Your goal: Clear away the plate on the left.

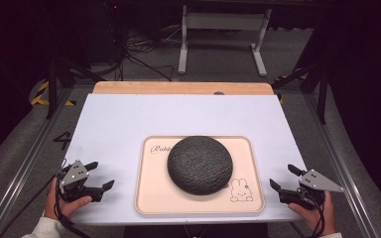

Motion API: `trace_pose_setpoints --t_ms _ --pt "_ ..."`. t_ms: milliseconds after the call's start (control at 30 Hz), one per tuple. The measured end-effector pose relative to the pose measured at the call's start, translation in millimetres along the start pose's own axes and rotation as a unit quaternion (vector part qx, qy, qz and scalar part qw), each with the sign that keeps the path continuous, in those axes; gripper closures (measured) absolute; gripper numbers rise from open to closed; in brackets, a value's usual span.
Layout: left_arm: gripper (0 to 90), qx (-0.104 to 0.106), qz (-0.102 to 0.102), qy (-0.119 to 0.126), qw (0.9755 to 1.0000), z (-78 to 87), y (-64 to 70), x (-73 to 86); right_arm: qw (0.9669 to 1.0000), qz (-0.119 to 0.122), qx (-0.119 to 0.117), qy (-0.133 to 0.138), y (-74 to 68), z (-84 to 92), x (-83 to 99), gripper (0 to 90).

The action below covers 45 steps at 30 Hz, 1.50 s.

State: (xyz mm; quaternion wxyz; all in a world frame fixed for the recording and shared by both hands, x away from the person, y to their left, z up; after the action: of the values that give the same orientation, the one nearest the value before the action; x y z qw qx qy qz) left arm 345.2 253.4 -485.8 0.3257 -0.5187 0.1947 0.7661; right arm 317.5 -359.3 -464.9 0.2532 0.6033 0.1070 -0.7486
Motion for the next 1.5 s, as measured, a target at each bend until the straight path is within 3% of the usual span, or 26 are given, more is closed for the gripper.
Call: trace_pose_setpoints --t_ms 333,1500 --pt "13.8 0.01 -0.009 -0.003 0.9999 -2.6 4.9 -1.6 1.0 0.001 0.0 0.0 -0.8 1.5 -0.1 16.3" --pt "13.9 0.014 -0.02 -0.013 0.9996 -7.2 8.5 -2.0 1.0 0.003 -0.001 -0.001 -2.7 0.6 -0.1 15.9"
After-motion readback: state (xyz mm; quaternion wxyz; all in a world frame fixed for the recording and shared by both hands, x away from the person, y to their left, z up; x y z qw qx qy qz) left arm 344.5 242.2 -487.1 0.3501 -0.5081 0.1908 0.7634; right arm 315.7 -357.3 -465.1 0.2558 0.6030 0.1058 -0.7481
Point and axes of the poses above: each handheld gripper's, and its own axes: z roughly backward along the jaws, x roughly out of its underside, y roughly to its right, the point moved 4 cm from there along -z, roughly forward along the jaws, and after that the axes turned 12 degrees about y, right-handed, at the moved point
